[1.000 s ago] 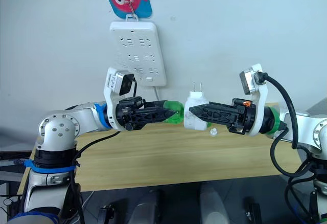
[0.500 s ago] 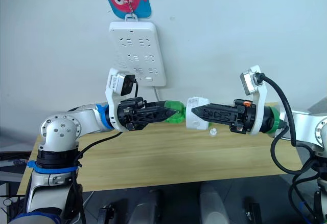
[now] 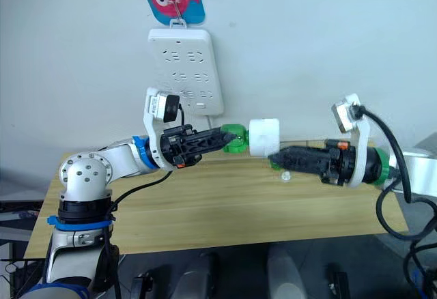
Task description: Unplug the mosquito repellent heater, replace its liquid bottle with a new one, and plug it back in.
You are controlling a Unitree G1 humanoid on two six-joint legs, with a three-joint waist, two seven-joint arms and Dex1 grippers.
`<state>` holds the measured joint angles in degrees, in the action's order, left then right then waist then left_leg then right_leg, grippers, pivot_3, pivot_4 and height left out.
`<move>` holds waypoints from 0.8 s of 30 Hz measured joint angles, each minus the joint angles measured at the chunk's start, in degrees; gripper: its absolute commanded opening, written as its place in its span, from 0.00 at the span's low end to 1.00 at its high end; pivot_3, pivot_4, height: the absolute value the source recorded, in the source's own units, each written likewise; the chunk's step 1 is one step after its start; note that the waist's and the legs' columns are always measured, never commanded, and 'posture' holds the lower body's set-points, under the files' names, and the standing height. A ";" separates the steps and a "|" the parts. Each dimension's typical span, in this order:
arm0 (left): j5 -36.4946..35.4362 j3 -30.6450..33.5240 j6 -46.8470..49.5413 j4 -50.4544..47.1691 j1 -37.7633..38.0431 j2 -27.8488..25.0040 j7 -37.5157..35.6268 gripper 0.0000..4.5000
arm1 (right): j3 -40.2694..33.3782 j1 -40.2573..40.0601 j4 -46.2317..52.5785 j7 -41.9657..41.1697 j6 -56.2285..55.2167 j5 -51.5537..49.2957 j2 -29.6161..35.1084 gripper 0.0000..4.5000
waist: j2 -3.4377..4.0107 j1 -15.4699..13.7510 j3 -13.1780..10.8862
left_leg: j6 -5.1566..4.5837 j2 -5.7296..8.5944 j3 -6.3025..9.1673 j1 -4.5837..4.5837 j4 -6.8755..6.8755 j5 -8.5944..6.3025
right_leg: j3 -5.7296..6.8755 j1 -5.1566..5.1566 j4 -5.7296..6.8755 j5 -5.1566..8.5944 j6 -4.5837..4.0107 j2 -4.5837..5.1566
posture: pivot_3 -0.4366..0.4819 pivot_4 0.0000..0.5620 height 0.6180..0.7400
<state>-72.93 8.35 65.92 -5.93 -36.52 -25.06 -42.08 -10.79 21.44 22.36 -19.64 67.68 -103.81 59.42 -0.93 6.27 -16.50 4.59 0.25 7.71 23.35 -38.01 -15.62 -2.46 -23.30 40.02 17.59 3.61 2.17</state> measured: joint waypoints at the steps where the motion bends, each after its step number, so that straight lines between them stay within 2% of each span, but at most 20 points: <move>1: -0.09 0.01 0.01 0.00 -0.13 0.03 0.12 0.51 | -0.13 -1.36 2.31 -2.12 -0.41 4.41 0.75 0.79 | 0.00 0.00 0.03 | 0.00 0.01 -0.01 0.00 -0.02 0.00 | 0.00 0.00 0.00 0.00 0.00 0.00 | 0.30 0.38 0.95; 6: -0.73 -0.01 1.07 0.04 -0.24 -0.43 -0.03 0.51 | 0.10 -7.31 3.71 -12.36 -12.19 30.02 0.54 0.38 | -0.03 0.01 0.12 | 0.01 0.04 -0.06 -0.02 -0.12 0.01 | -0.07 0.01 0.05 -0.04 0.07 0.01 | 0.29 0.38 0.95; 10: -1.85 0.04 2.48 0.49 -0.83 -0.61 -0.02 0.51 | 0.75 -3.67 -0.96 -16.94 -14.82 35.68 -1.63 0.05 | -0.02 0.22 0.12 | 0.02 0.02 -0.05 -0.03 -0.10 0.01 | -0.06 0.00 0.07 -0.04 0.06 0.01 | 0.29 0.38 0.95; 11: -2.52 0.06 2.75 0.92 -1.21 -0.60 -0.02 0.51 | 1.00 -2.48 -1.70 -17.72 -15.00 36.71 -2.15 0.00 | -0.02 0.23 0.12 | 0.02 0.01 -0.05 -0.03 -0.10 0.01 | -0.05 0.01 0.07 -0.04 0.06 0.01 | 0.28 0.38 0.95; 18: -6.51 0.89 5.42 2.42 -2.63 -0.60 0.56 0.51 | 8.69 4.84 -6.70 -21.69 -18.36 46.64 -11.44 0.00 | -0.03 0.39 0.16 | 0.03 0.03 -0.04 -0.03 -0.09 0.01 | -0.05 0.00 0.06 -0.04 0.06 0.04 | 0.28 0.38 0.95; 21: -7.60 0.93 6.20 2.92 -2.78 -0.53 1.72 0.51 | 9.93 7.34 -7.01 -22.69 -17.10 45.86 -15.03 0.00 | -0.03 0.39 0.16 | 0.03 0.03 -0.03 -0.03 -0.10 0.02 | -0.04 0.00 0.07 -0.04 0.06 0.05 | 0.30 0.39 0.95; 24: -7.68 0.97 6.18 3.51 -2.79 -0.52 2.89 0.51 | 8.57 8.75 -5.09 -22.58 -13.46 40.76 -15.71 0.00 | -0.03 0.22 0.16 | 0.03 0.03 0.03 -0.02 -0.10 0.02 | 0.00 0.00 0.07 -0.04 0.05 0.06 | 0.30 0.39 0.95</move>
<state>-80.62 9.32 72.10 -2.43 -39.31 -25.58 -39.19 -2.22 30.18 17.27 -42.22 54.22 -63.04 43.71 -0.95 6.49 -16.33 4.62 0.28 7.74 23.33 -38.11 -15.60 -2.46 -23.31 40.08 17.54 3.66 2.24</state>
